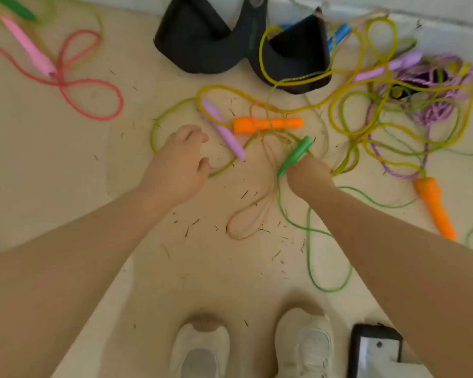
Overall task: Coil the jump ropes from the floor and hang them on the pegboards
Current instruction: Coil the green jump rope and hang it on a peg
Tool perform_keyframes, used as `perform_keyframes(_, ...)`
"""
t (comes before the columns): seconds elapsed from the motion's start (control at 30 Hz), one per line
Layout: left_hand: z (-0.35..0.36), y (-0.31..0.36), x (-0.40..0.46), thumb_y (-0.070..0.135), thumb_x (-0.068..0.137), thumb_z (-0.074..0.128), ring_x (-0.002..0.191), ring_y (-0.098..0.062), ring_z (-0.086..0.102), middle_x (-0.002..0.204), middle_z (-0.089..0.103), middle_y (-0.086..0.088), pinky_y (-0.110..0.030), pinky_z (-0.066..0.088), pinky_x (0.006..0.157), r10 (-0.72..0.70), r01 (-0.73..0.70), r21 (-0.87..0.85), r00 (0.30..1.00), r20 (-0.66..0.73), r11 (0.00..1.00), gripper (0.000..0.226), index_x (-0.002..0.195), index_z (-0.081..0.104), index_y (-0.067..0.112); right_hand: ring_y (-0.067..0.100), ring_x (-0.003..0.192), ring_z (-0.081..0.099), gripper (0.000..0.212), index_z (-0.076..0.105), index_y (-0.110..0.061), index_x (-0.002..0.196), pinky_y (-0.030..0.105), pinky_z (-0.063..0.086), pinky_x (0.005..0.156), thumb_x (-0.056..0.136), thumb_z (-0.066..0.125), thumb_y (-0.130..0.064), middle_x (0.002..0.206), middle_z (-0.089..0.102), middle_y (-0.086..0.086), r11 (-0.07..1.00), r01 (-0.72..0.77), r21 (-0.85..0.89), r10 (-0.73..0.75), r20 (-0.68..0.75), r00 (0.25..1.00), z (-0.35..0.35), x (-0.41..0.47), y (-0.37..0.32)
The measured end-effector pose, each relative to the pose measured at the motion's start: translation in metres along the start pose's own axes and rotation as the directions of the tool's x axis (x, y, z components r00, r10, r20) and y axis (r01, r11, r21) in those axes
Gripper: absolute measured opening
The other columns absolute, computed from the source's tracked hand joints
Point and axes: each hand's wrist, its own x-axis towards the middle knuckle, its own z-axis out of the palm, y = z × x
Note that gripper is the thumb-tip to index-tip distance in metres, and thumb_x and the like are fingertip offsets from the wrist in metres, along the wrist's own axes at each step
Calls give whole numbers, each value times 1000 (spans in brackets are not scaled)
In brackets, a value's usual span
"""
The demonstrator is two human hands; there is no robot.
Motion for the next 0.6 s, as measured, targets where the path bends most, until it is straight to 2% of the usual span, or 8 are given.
perform_keyframes(0.07, 16, -8, 7, 9, 89, 50, 126, -28, 39, 141, 37, -10, -35, 32, 102, -1, 0, -21, 999, -48, 1000, 41, 129, 46, 3, 19, 63, 47, 21, 46, -8, 89, 28, 34, 49, 95, 45, -28, 69, 44, 2, 997, -53, 62, 55, -26, 998, 15, 17, 3)
perform_keyframes(0.13, 27, -13, 10, 8, 89, 50, 125, -28, 40, 141, 38, -10, -34, 32, 101, 18, -19, -11, 999, -35, 1000, 41, 129, 47, 2, 15, 56, 46, 26, 49, -10, 89, 26, 31, 44, 91, 52, -36, 67, 46, 0, 985, -95, 146, 101, -30, 994, 23, 28, 6)
perform_keyframes(0.23, 28, -16, 14, 8, 88, 50, 125, -29, 40, 142, 37, -11, -36, 34, 102, 34, -34, 11, 999, -7, 999, 41, 129, 47, 2, 15, 56, 45, 12, 48, -10, 91, 26, 31, 44, 91, 51, -22, 69, 46, 2, 970, -143, 195, 150, -21, 989, 21, 30, 5)
perform_keyframes(0.3, 15, -9, 13, 9, 88, 51, 125, -29, 40, 142, 37, -11, -39, 35, 102, 37, -37, 29, 999, -14, 999, 42, 129, 47, 2, 16, 59, 45, 14, 50, -8, 102, 27, 34, 46, 93, 47, -18, 72, 46, 3, 977, -105, 185, 112, -27, 993, 11, 22, 4)
perform_keyframes(0.37, -5, 5, 6, 8, 87, 51, 125, -29, 40, 142, 36, -10, -40, 36, 101, 29, -28, 23, 999, -31, 999, 41, 128, 47, 2, 20, 66, 49, 24, 46, -6, 115, 29, 38, 53, 95, 44, -18, 81, 50, 5, 978, 5, 210, 1, -28, 1000, -7, 4, 1)
perform_keyframes(0.47, -51, 43, -12, 9, 88, 51, 125, -27, 40, 142, 36, -8, -37, 36, 99, 60, -59, 34, 998, -22, 998, 41, 128, 47, 3, 32, 86, 59, 28, 41, -10, 124, 40, 47, 70, 97, 39, -18, 95, 58, 12, 949, 202, 242, -196, -47, 979, -54, -42, -11)
perform_keyframes(0.53, -96, 76, -24, 9, 88, 50, 126, -27, 40, 144, 35, -8, -37, 37, 99, 109, -108, 54, 994, -12, 993, 41, 129, 47, 5, 29, 85, 58, 31, 46, -13, 127, 39, 45, 73, 98, 41, -20, 85, 54, 6, 916, 316, 248, -309, -66, 949, -102, -80, -29)
perform_keyframes(0.6, -157, 112, -34, 7, 87, 51, 125, -30, 42, 144, 36, -11, -40, 40, 98, 169, -168, 73, 985, -12, 983, 41, 127, 49, 2, 18, 78, 48, 31, 54, -14, 126, 29, 37, 69, 96, 47, -20, 71, 47, -6, 883, 422, 203, -416, -77, 906, -162, -122, -54)
